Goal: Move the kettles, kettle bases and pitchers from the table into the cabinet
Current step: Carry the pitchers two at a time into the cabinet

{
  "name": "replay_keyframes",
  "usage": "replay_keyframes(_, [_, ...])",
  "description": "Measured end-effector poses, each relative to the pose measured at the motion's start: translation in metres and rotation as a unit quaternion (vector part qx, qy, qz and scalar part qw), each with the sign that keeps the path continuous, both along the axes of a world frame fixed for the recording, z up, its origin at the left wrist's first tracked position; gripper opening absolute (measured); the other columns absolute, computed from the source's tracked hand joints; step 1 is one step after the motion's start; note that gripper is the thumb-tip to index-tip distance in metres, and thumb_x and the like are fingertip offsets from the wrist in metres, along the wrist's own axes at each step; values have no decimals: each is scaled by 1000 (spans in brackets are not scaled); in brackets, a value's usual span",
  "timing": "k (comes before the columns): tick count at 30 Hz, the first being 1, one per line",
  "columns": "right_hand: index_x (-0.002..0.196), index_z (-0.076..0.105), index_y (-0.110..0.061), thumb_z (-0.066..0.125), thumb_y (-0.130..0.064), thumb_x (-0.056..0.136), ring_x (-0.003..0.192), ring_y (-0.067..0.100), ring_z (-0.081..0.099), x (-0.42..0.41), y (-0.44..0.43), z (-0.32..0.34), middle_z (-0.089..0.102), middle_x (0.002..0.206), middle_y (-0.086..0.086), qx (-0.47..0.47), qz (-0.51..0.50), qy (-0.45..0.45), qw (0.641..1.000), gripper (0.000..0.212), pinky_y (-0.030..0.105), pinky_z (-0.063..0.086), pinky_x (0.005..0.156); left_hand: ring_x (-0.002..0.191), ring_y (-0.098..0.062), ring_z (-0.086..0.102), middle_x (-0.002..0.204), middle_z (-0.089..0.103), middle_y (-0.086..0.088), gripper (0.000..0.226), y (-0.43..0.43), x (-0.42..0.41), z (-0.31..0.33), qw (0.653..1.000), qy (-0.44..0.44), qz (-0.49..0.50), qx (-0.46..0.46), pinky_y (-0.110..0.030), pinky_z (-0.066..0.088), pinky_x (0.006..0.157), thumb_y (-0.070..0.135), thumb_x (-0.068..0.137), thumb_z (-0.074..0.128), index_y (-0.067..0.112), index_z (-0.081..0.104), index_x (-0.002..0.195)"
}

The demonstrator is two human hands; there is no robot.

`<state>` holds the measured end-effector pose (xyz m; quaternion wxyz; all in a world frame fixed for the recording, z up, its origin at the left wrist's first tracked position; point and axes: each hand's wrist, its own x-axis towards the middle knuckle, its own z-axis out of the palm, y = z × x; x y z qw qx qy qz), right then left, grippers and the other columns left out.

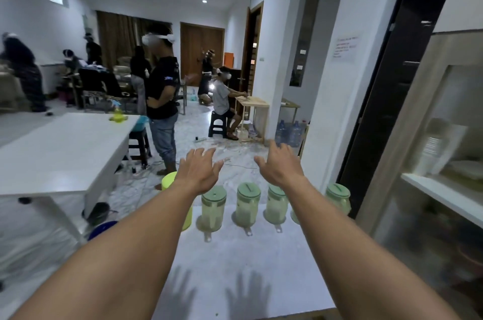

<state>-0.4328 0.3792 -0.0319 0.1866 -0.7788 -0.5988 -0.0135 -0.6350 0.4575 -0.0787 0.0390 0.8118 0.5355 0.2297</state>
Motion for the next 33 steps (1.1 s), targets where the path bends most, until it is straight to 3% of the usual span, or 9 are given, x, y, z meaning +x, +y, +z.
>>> replay_keyframes(8, [155, 24, -17, 45, -50, 101, 145, 37, 26, -48, 87, -73, 35, 155, 17, -45, 83, 26, 995, 67, 58, 28, 114, 143, -30, 29, 156, 34, -11, 68, 48, -48, -60, 993, -61, 72, -75, -42, 27, 116, 50, 98, 43, 14, 27, 153])
replay_keyframes(13, [153, 29, -16, 47, -46, 100, 141, 37, 33, -60, 137, -118, 40, 149, 17, -61, 110, 53, 991, 63, 56, 32, 112, 139, -34, 35, 154, 35, -11, 70, 76, -61, -97, 978, -111, 133, -112, -45, 33, 111, 48, 96, 51, 15, 27, 152])
replay_keyframes(20, [142, 39, -11, 54, -42, 97, 124, 41, 48, -62, 175, -197, 49, 136, 18, -85, 105, 80, 988, 56, 50, 45, 97, 127, -32, 48, 141, 47, -12, 77, 108, -54, -171, 909, -271, 236, -209, -45, 44, 100, 51, 80, 71, 15, 38, 139])
replay_keyframes(24, [139, 40, -11, 58, -44, 95, 121, 40, 49, -60, 181, -229, 51, 133, 17, -88, 88, 102, 987, 58, 50, 46, 97, 122, -29, 53, 135, 52, -10, 78, 122, -47, -190, 865, -354, 272, -230, -43, 46, 97, 51, 71, 80, 18, 42, 130])
replay_keyframes(28, [127, 45, -15, 72, -51, 83, 117, 36, 56, -61, 187, -269, 57, 126, 11, -80, 8, 215, 973, 63, 46, 50, 91, 105, -23, 62, 118, 65, -3, 67, 137, -40, -216, 835, -407, 284, -237, -41, 51, 91, 54, 64, 82, 20, 55, 115])
replay_keyframes(33, [110, 55, -19, 78, -54, 74, 105, 28, 64, -76, 200, -305, 68, 111, 2, -88, -91, 381, 916, 55, 38, 50, 82, 86, -18, 65, 89, 70, 5, 40, 155, -33, -234, 834, -423, 275, -226, -33, 51, 75, 52, 64, 82, 23, 68, 88])
